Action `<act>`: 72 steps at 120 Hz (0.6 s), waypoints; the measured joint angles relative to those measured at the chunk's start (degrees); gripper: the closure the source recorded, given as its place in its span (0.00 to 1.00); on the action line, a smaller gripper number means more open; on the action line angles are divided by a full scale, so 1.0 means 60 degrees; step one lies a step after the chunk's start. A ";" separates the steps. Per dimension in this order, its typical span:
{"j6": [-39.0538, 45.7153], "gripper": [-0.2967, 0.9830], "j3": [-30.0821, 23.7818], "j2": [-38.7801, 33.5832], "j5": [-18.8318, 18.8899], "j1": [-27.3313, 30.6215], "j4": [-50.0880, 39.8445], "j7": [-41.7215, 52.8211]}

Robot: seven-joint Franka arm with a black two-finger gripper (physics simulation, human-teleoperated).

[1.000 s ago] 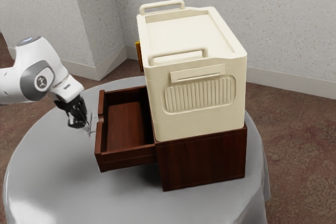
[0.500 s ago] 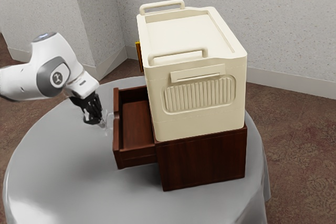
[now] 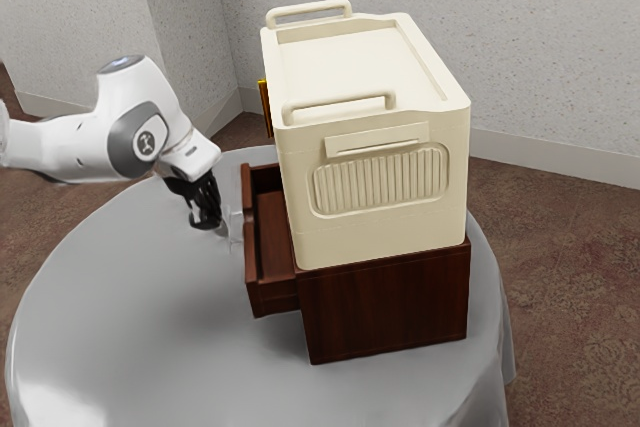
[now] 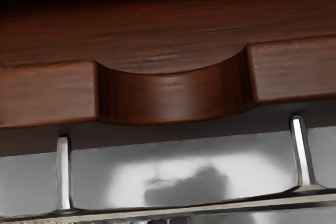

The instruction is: Push the drawer handle with one arm to close the drawer

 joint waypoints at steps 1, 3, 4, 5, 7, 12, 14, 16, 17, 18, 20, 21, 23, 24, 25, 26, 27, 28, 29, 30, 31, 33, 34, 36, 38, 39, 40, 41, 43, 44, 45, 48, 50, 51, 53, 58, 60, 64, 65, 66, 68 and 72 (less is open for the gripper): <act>0.0000 0.85 -0.0003 0.0022 -0.0010 -0.0002 0.0016 -0.0003; 0.0000 0.85 -0.0014 0.0069 -0.0033 -0.0001 0.0044 -0.0009; 0.0000 0.85 -0.0019 0.0088 -0.0044 -0.0001 0.0057 -0.0011; -0.0001 0.85 -0.0023 0.0104 -0.0060 -0.0003 0.0071 -0.0014; -0.0001 0.85 -0.0029 0.0131 -0.0090 -0.0007 0.0092 -0.0020; -0.0001 0.85 -0.0038 0.0175 -0.0153 -0.0025 0.0124 -0.0033; 0.0000 0.85 -0.0040 0.0186 -0.0173 -0.0034 0.0132 -0.0039; 0.0000 0.85 -0.0042 0.0196 -0.0197 -0.0042 0.0137 -0.0044; 0.0000 0.85 -0.0041 0.0201 -0.0213 -0.0048 0.0139 -0.0047; 0.0000 0.85 -0.0043 0.0219 -0.0232 -0.0050 0.0141 -0.0049; 0.0000 0.85 -0.0045 0.0253 -0.0266 -0.0057 0.0148 -0.0053; 0.0000 0.85 -0.0046 0.0267 -0.0282 -0.0062 0.0150 -0.0056; 0.0002 0.85 -0.0042 0.0288 -0.0311 -0.0080 0.0155 -0.0061; 0.0002 0.85 -0.0041 0.0297 -0.0324 -0.0088 0.0157 -0.0064; 0.0003 0.85 -0.0040 0.0304 -0.0337 -0.0097 0.0158 -0.0066; 0.0004 0.85 -0.0040 0.0310 -0.0348 -0.0106 0.0159 -0.0069; 0.0004 0.85 -0.0039 0.0317 -0.0364 -0.0116 0.0161 -0.0071; 0.0005 0.85 -0.0039 0.0324 -0.0379 -0.0126 0.0162 -0.0074; 0.0006 0.85 -0.0038 0.0329 -0.0395 -0.0136 0.0162 -0.0076; 0.0006 0.85 -0.0038 0.0334 -0.0411 -0.0148 0.0163 -0.0079; 0.0007 0.85 -0.0037 0.0337 -0.0425 -0.0160 0.0164 -0.0081; 0.0008 0.85 -0.0037 0.0344 -0.0452 -0.0187 0.0164 -0.0086; 0.0009 0.85 -0.0037 0.0346 -0.0465 -0.0201 0.0165 -0.0089; 0.0009 0.85 -0.0039 0.0350 -0.0498 -0.0229 0.0169 -0.0093; 0.0010 0.84 -0.0038 0.0353 -0.0530 -0.0264 0.0172 -0.0097; 0.0011 0.84 -0.0038 0.0354 -0.0544 -0.0281 0.0174 -0.0099; 0.0011 0.84 -0.0038 0.0356 -0.0557 -0.0299 0.0175 -0.0101; 0.0012 0.84 -0.0041 0.0357 -0.0570 -0.0314 0.0178 -0.0104; 0.0012 0.84 -0.0044 0.0366 -0.0593 -0.0344 0.0196 -0.0107; 0.0011 0.85 -0.0047 0.0372 -0.0604 -0.0360 0.0204 -0.0109; 0.0011 0.84 -0.0050 0.0381 -0.0613 -0.0375 0.0218 -0.0110; 0.0009 0.84 -0.0056 0.0405 -0.0642 -0.0424 0.0255 -0.0114; 0.0009 0.85 -0.0056 0.0420 -0.0658 -0.0464 0.0274 -0.0118; 0.0009 0.84 -0.0057 0.0429 -0.0666 -0.0482 0.0290 -0.0120; 0.0008 0.84 -0.0059 0.0443 -0.0680 -0.0519 0.0315 -0.0123; 0.0009 0.84 -0.0060 0.0471 -0.0706 -0.0620 0.0360 -0.0131; 0.0009 0.84 -0.0061 0.0478 -0.0716 -0.0655 0.0371 -0.0134; 0.0010 0.84 -0.0062 0.0488 -0.0734 -0.0721 0.0392 -0.0140; 0.0009 0.84 -0.0063 0.0491 -0.0738 -0.0733 0.0404 -0.0141; 0.0009 0.84 -0.0063 0.0498 -0.0743 -0.0745 0.0414 -0.0142; 0.0008 0.84 -0.0064 0.0514 -0.0750 -0.0766 0.0441 -0.0144; 0.0006 0.84 -0.0065 0.0534 -0.0762 -0.0798 0.0476 -0.0149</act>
